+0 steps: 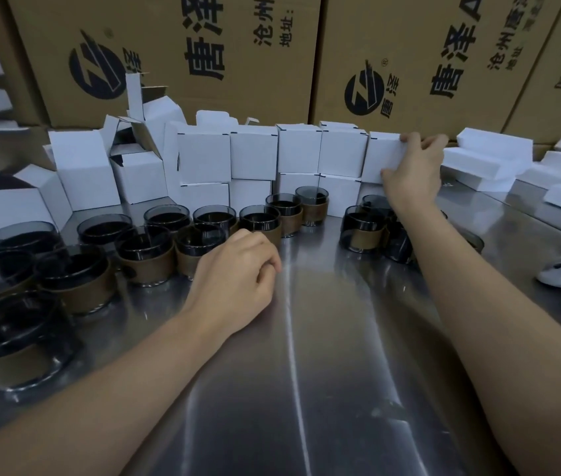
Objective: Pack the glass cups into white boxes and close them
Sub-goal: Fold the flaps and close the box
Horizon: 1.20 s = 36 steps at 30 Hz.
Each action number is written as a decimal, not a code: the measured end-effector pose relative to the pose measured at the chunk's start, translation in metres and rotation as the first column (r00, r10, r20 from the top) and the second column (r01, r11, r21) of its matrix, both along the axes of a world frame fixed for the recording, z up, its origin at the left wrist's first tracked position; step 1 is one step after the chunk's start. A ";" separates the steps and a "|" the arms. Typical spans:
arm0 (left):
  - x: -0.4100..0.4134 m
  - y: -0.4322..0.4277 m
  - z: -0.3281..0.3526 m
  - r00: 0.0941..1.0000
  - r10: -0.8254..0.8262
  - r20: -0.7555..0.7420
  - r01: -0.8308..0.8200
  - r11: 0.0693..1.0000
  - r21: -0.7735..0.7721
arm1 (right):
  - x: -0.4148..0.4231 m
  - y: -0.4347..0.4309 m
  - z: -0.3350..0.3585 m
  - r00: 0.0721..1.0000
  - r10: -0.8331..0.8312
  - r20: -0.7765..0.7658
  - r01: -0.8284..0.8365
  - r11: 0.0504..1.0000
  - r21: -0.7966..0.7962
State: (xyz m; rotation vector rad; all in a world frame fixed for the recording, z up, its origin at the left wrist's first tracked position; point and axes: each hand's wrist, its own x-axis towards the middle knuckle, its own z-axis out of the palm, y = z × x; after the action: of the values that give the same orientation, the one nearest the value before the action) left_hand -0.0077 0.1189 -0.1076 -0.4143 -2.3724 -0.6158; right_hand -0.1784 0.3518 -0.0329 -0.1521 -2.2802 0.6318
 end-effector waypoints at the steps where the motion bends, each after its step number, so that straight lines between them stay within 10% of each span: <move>1: -0.001 0.000 0.000 1.000 0.009 -0.006 -0.009 1.000 0.001 | 0.005 -0.005 0.004 1.000 -0.009 -0.029 0.010 1.000 0.023; 8: 0.008 0.003 0.006 0.991 0.096 -0.095 -0.097 0.995 -0.005 | 0.091 -0.094 -0.016 0.881 0.407 -0.240 -0.471 0.796 -0.380; 20: 0.051 0.009 0.005 0.944 0.325 0.059 -0.330 0.930 0.161 | 0.183 -0.156 -0.069 0.826 0.551 -0.119 -0.423 0.464 -0.778; 27: 0.052 -0.003 -0.003 0.892 0.316 0.324 -0.424 0.833 0.355 | 0.183 -0.159 -0.073 0.757 0.652 0.031 -0.483 0.591 -0.646; 36: 0.049 -0.009 0.008 0.926 0.338 0.167 -0.377 0.819 0.433 | 0.182 -0.163 -0.072 0.782 0.616 0.095 -0.481 0.694 -0.536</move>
State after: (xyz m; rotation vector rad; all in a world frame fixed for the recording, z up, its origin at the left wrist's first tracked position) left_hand 0.0418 0.1099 -0.0993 0.2711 -2.1976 -0.9895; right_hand 0.0034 0.1890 -0.1053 0.2534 -2.3733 1.6029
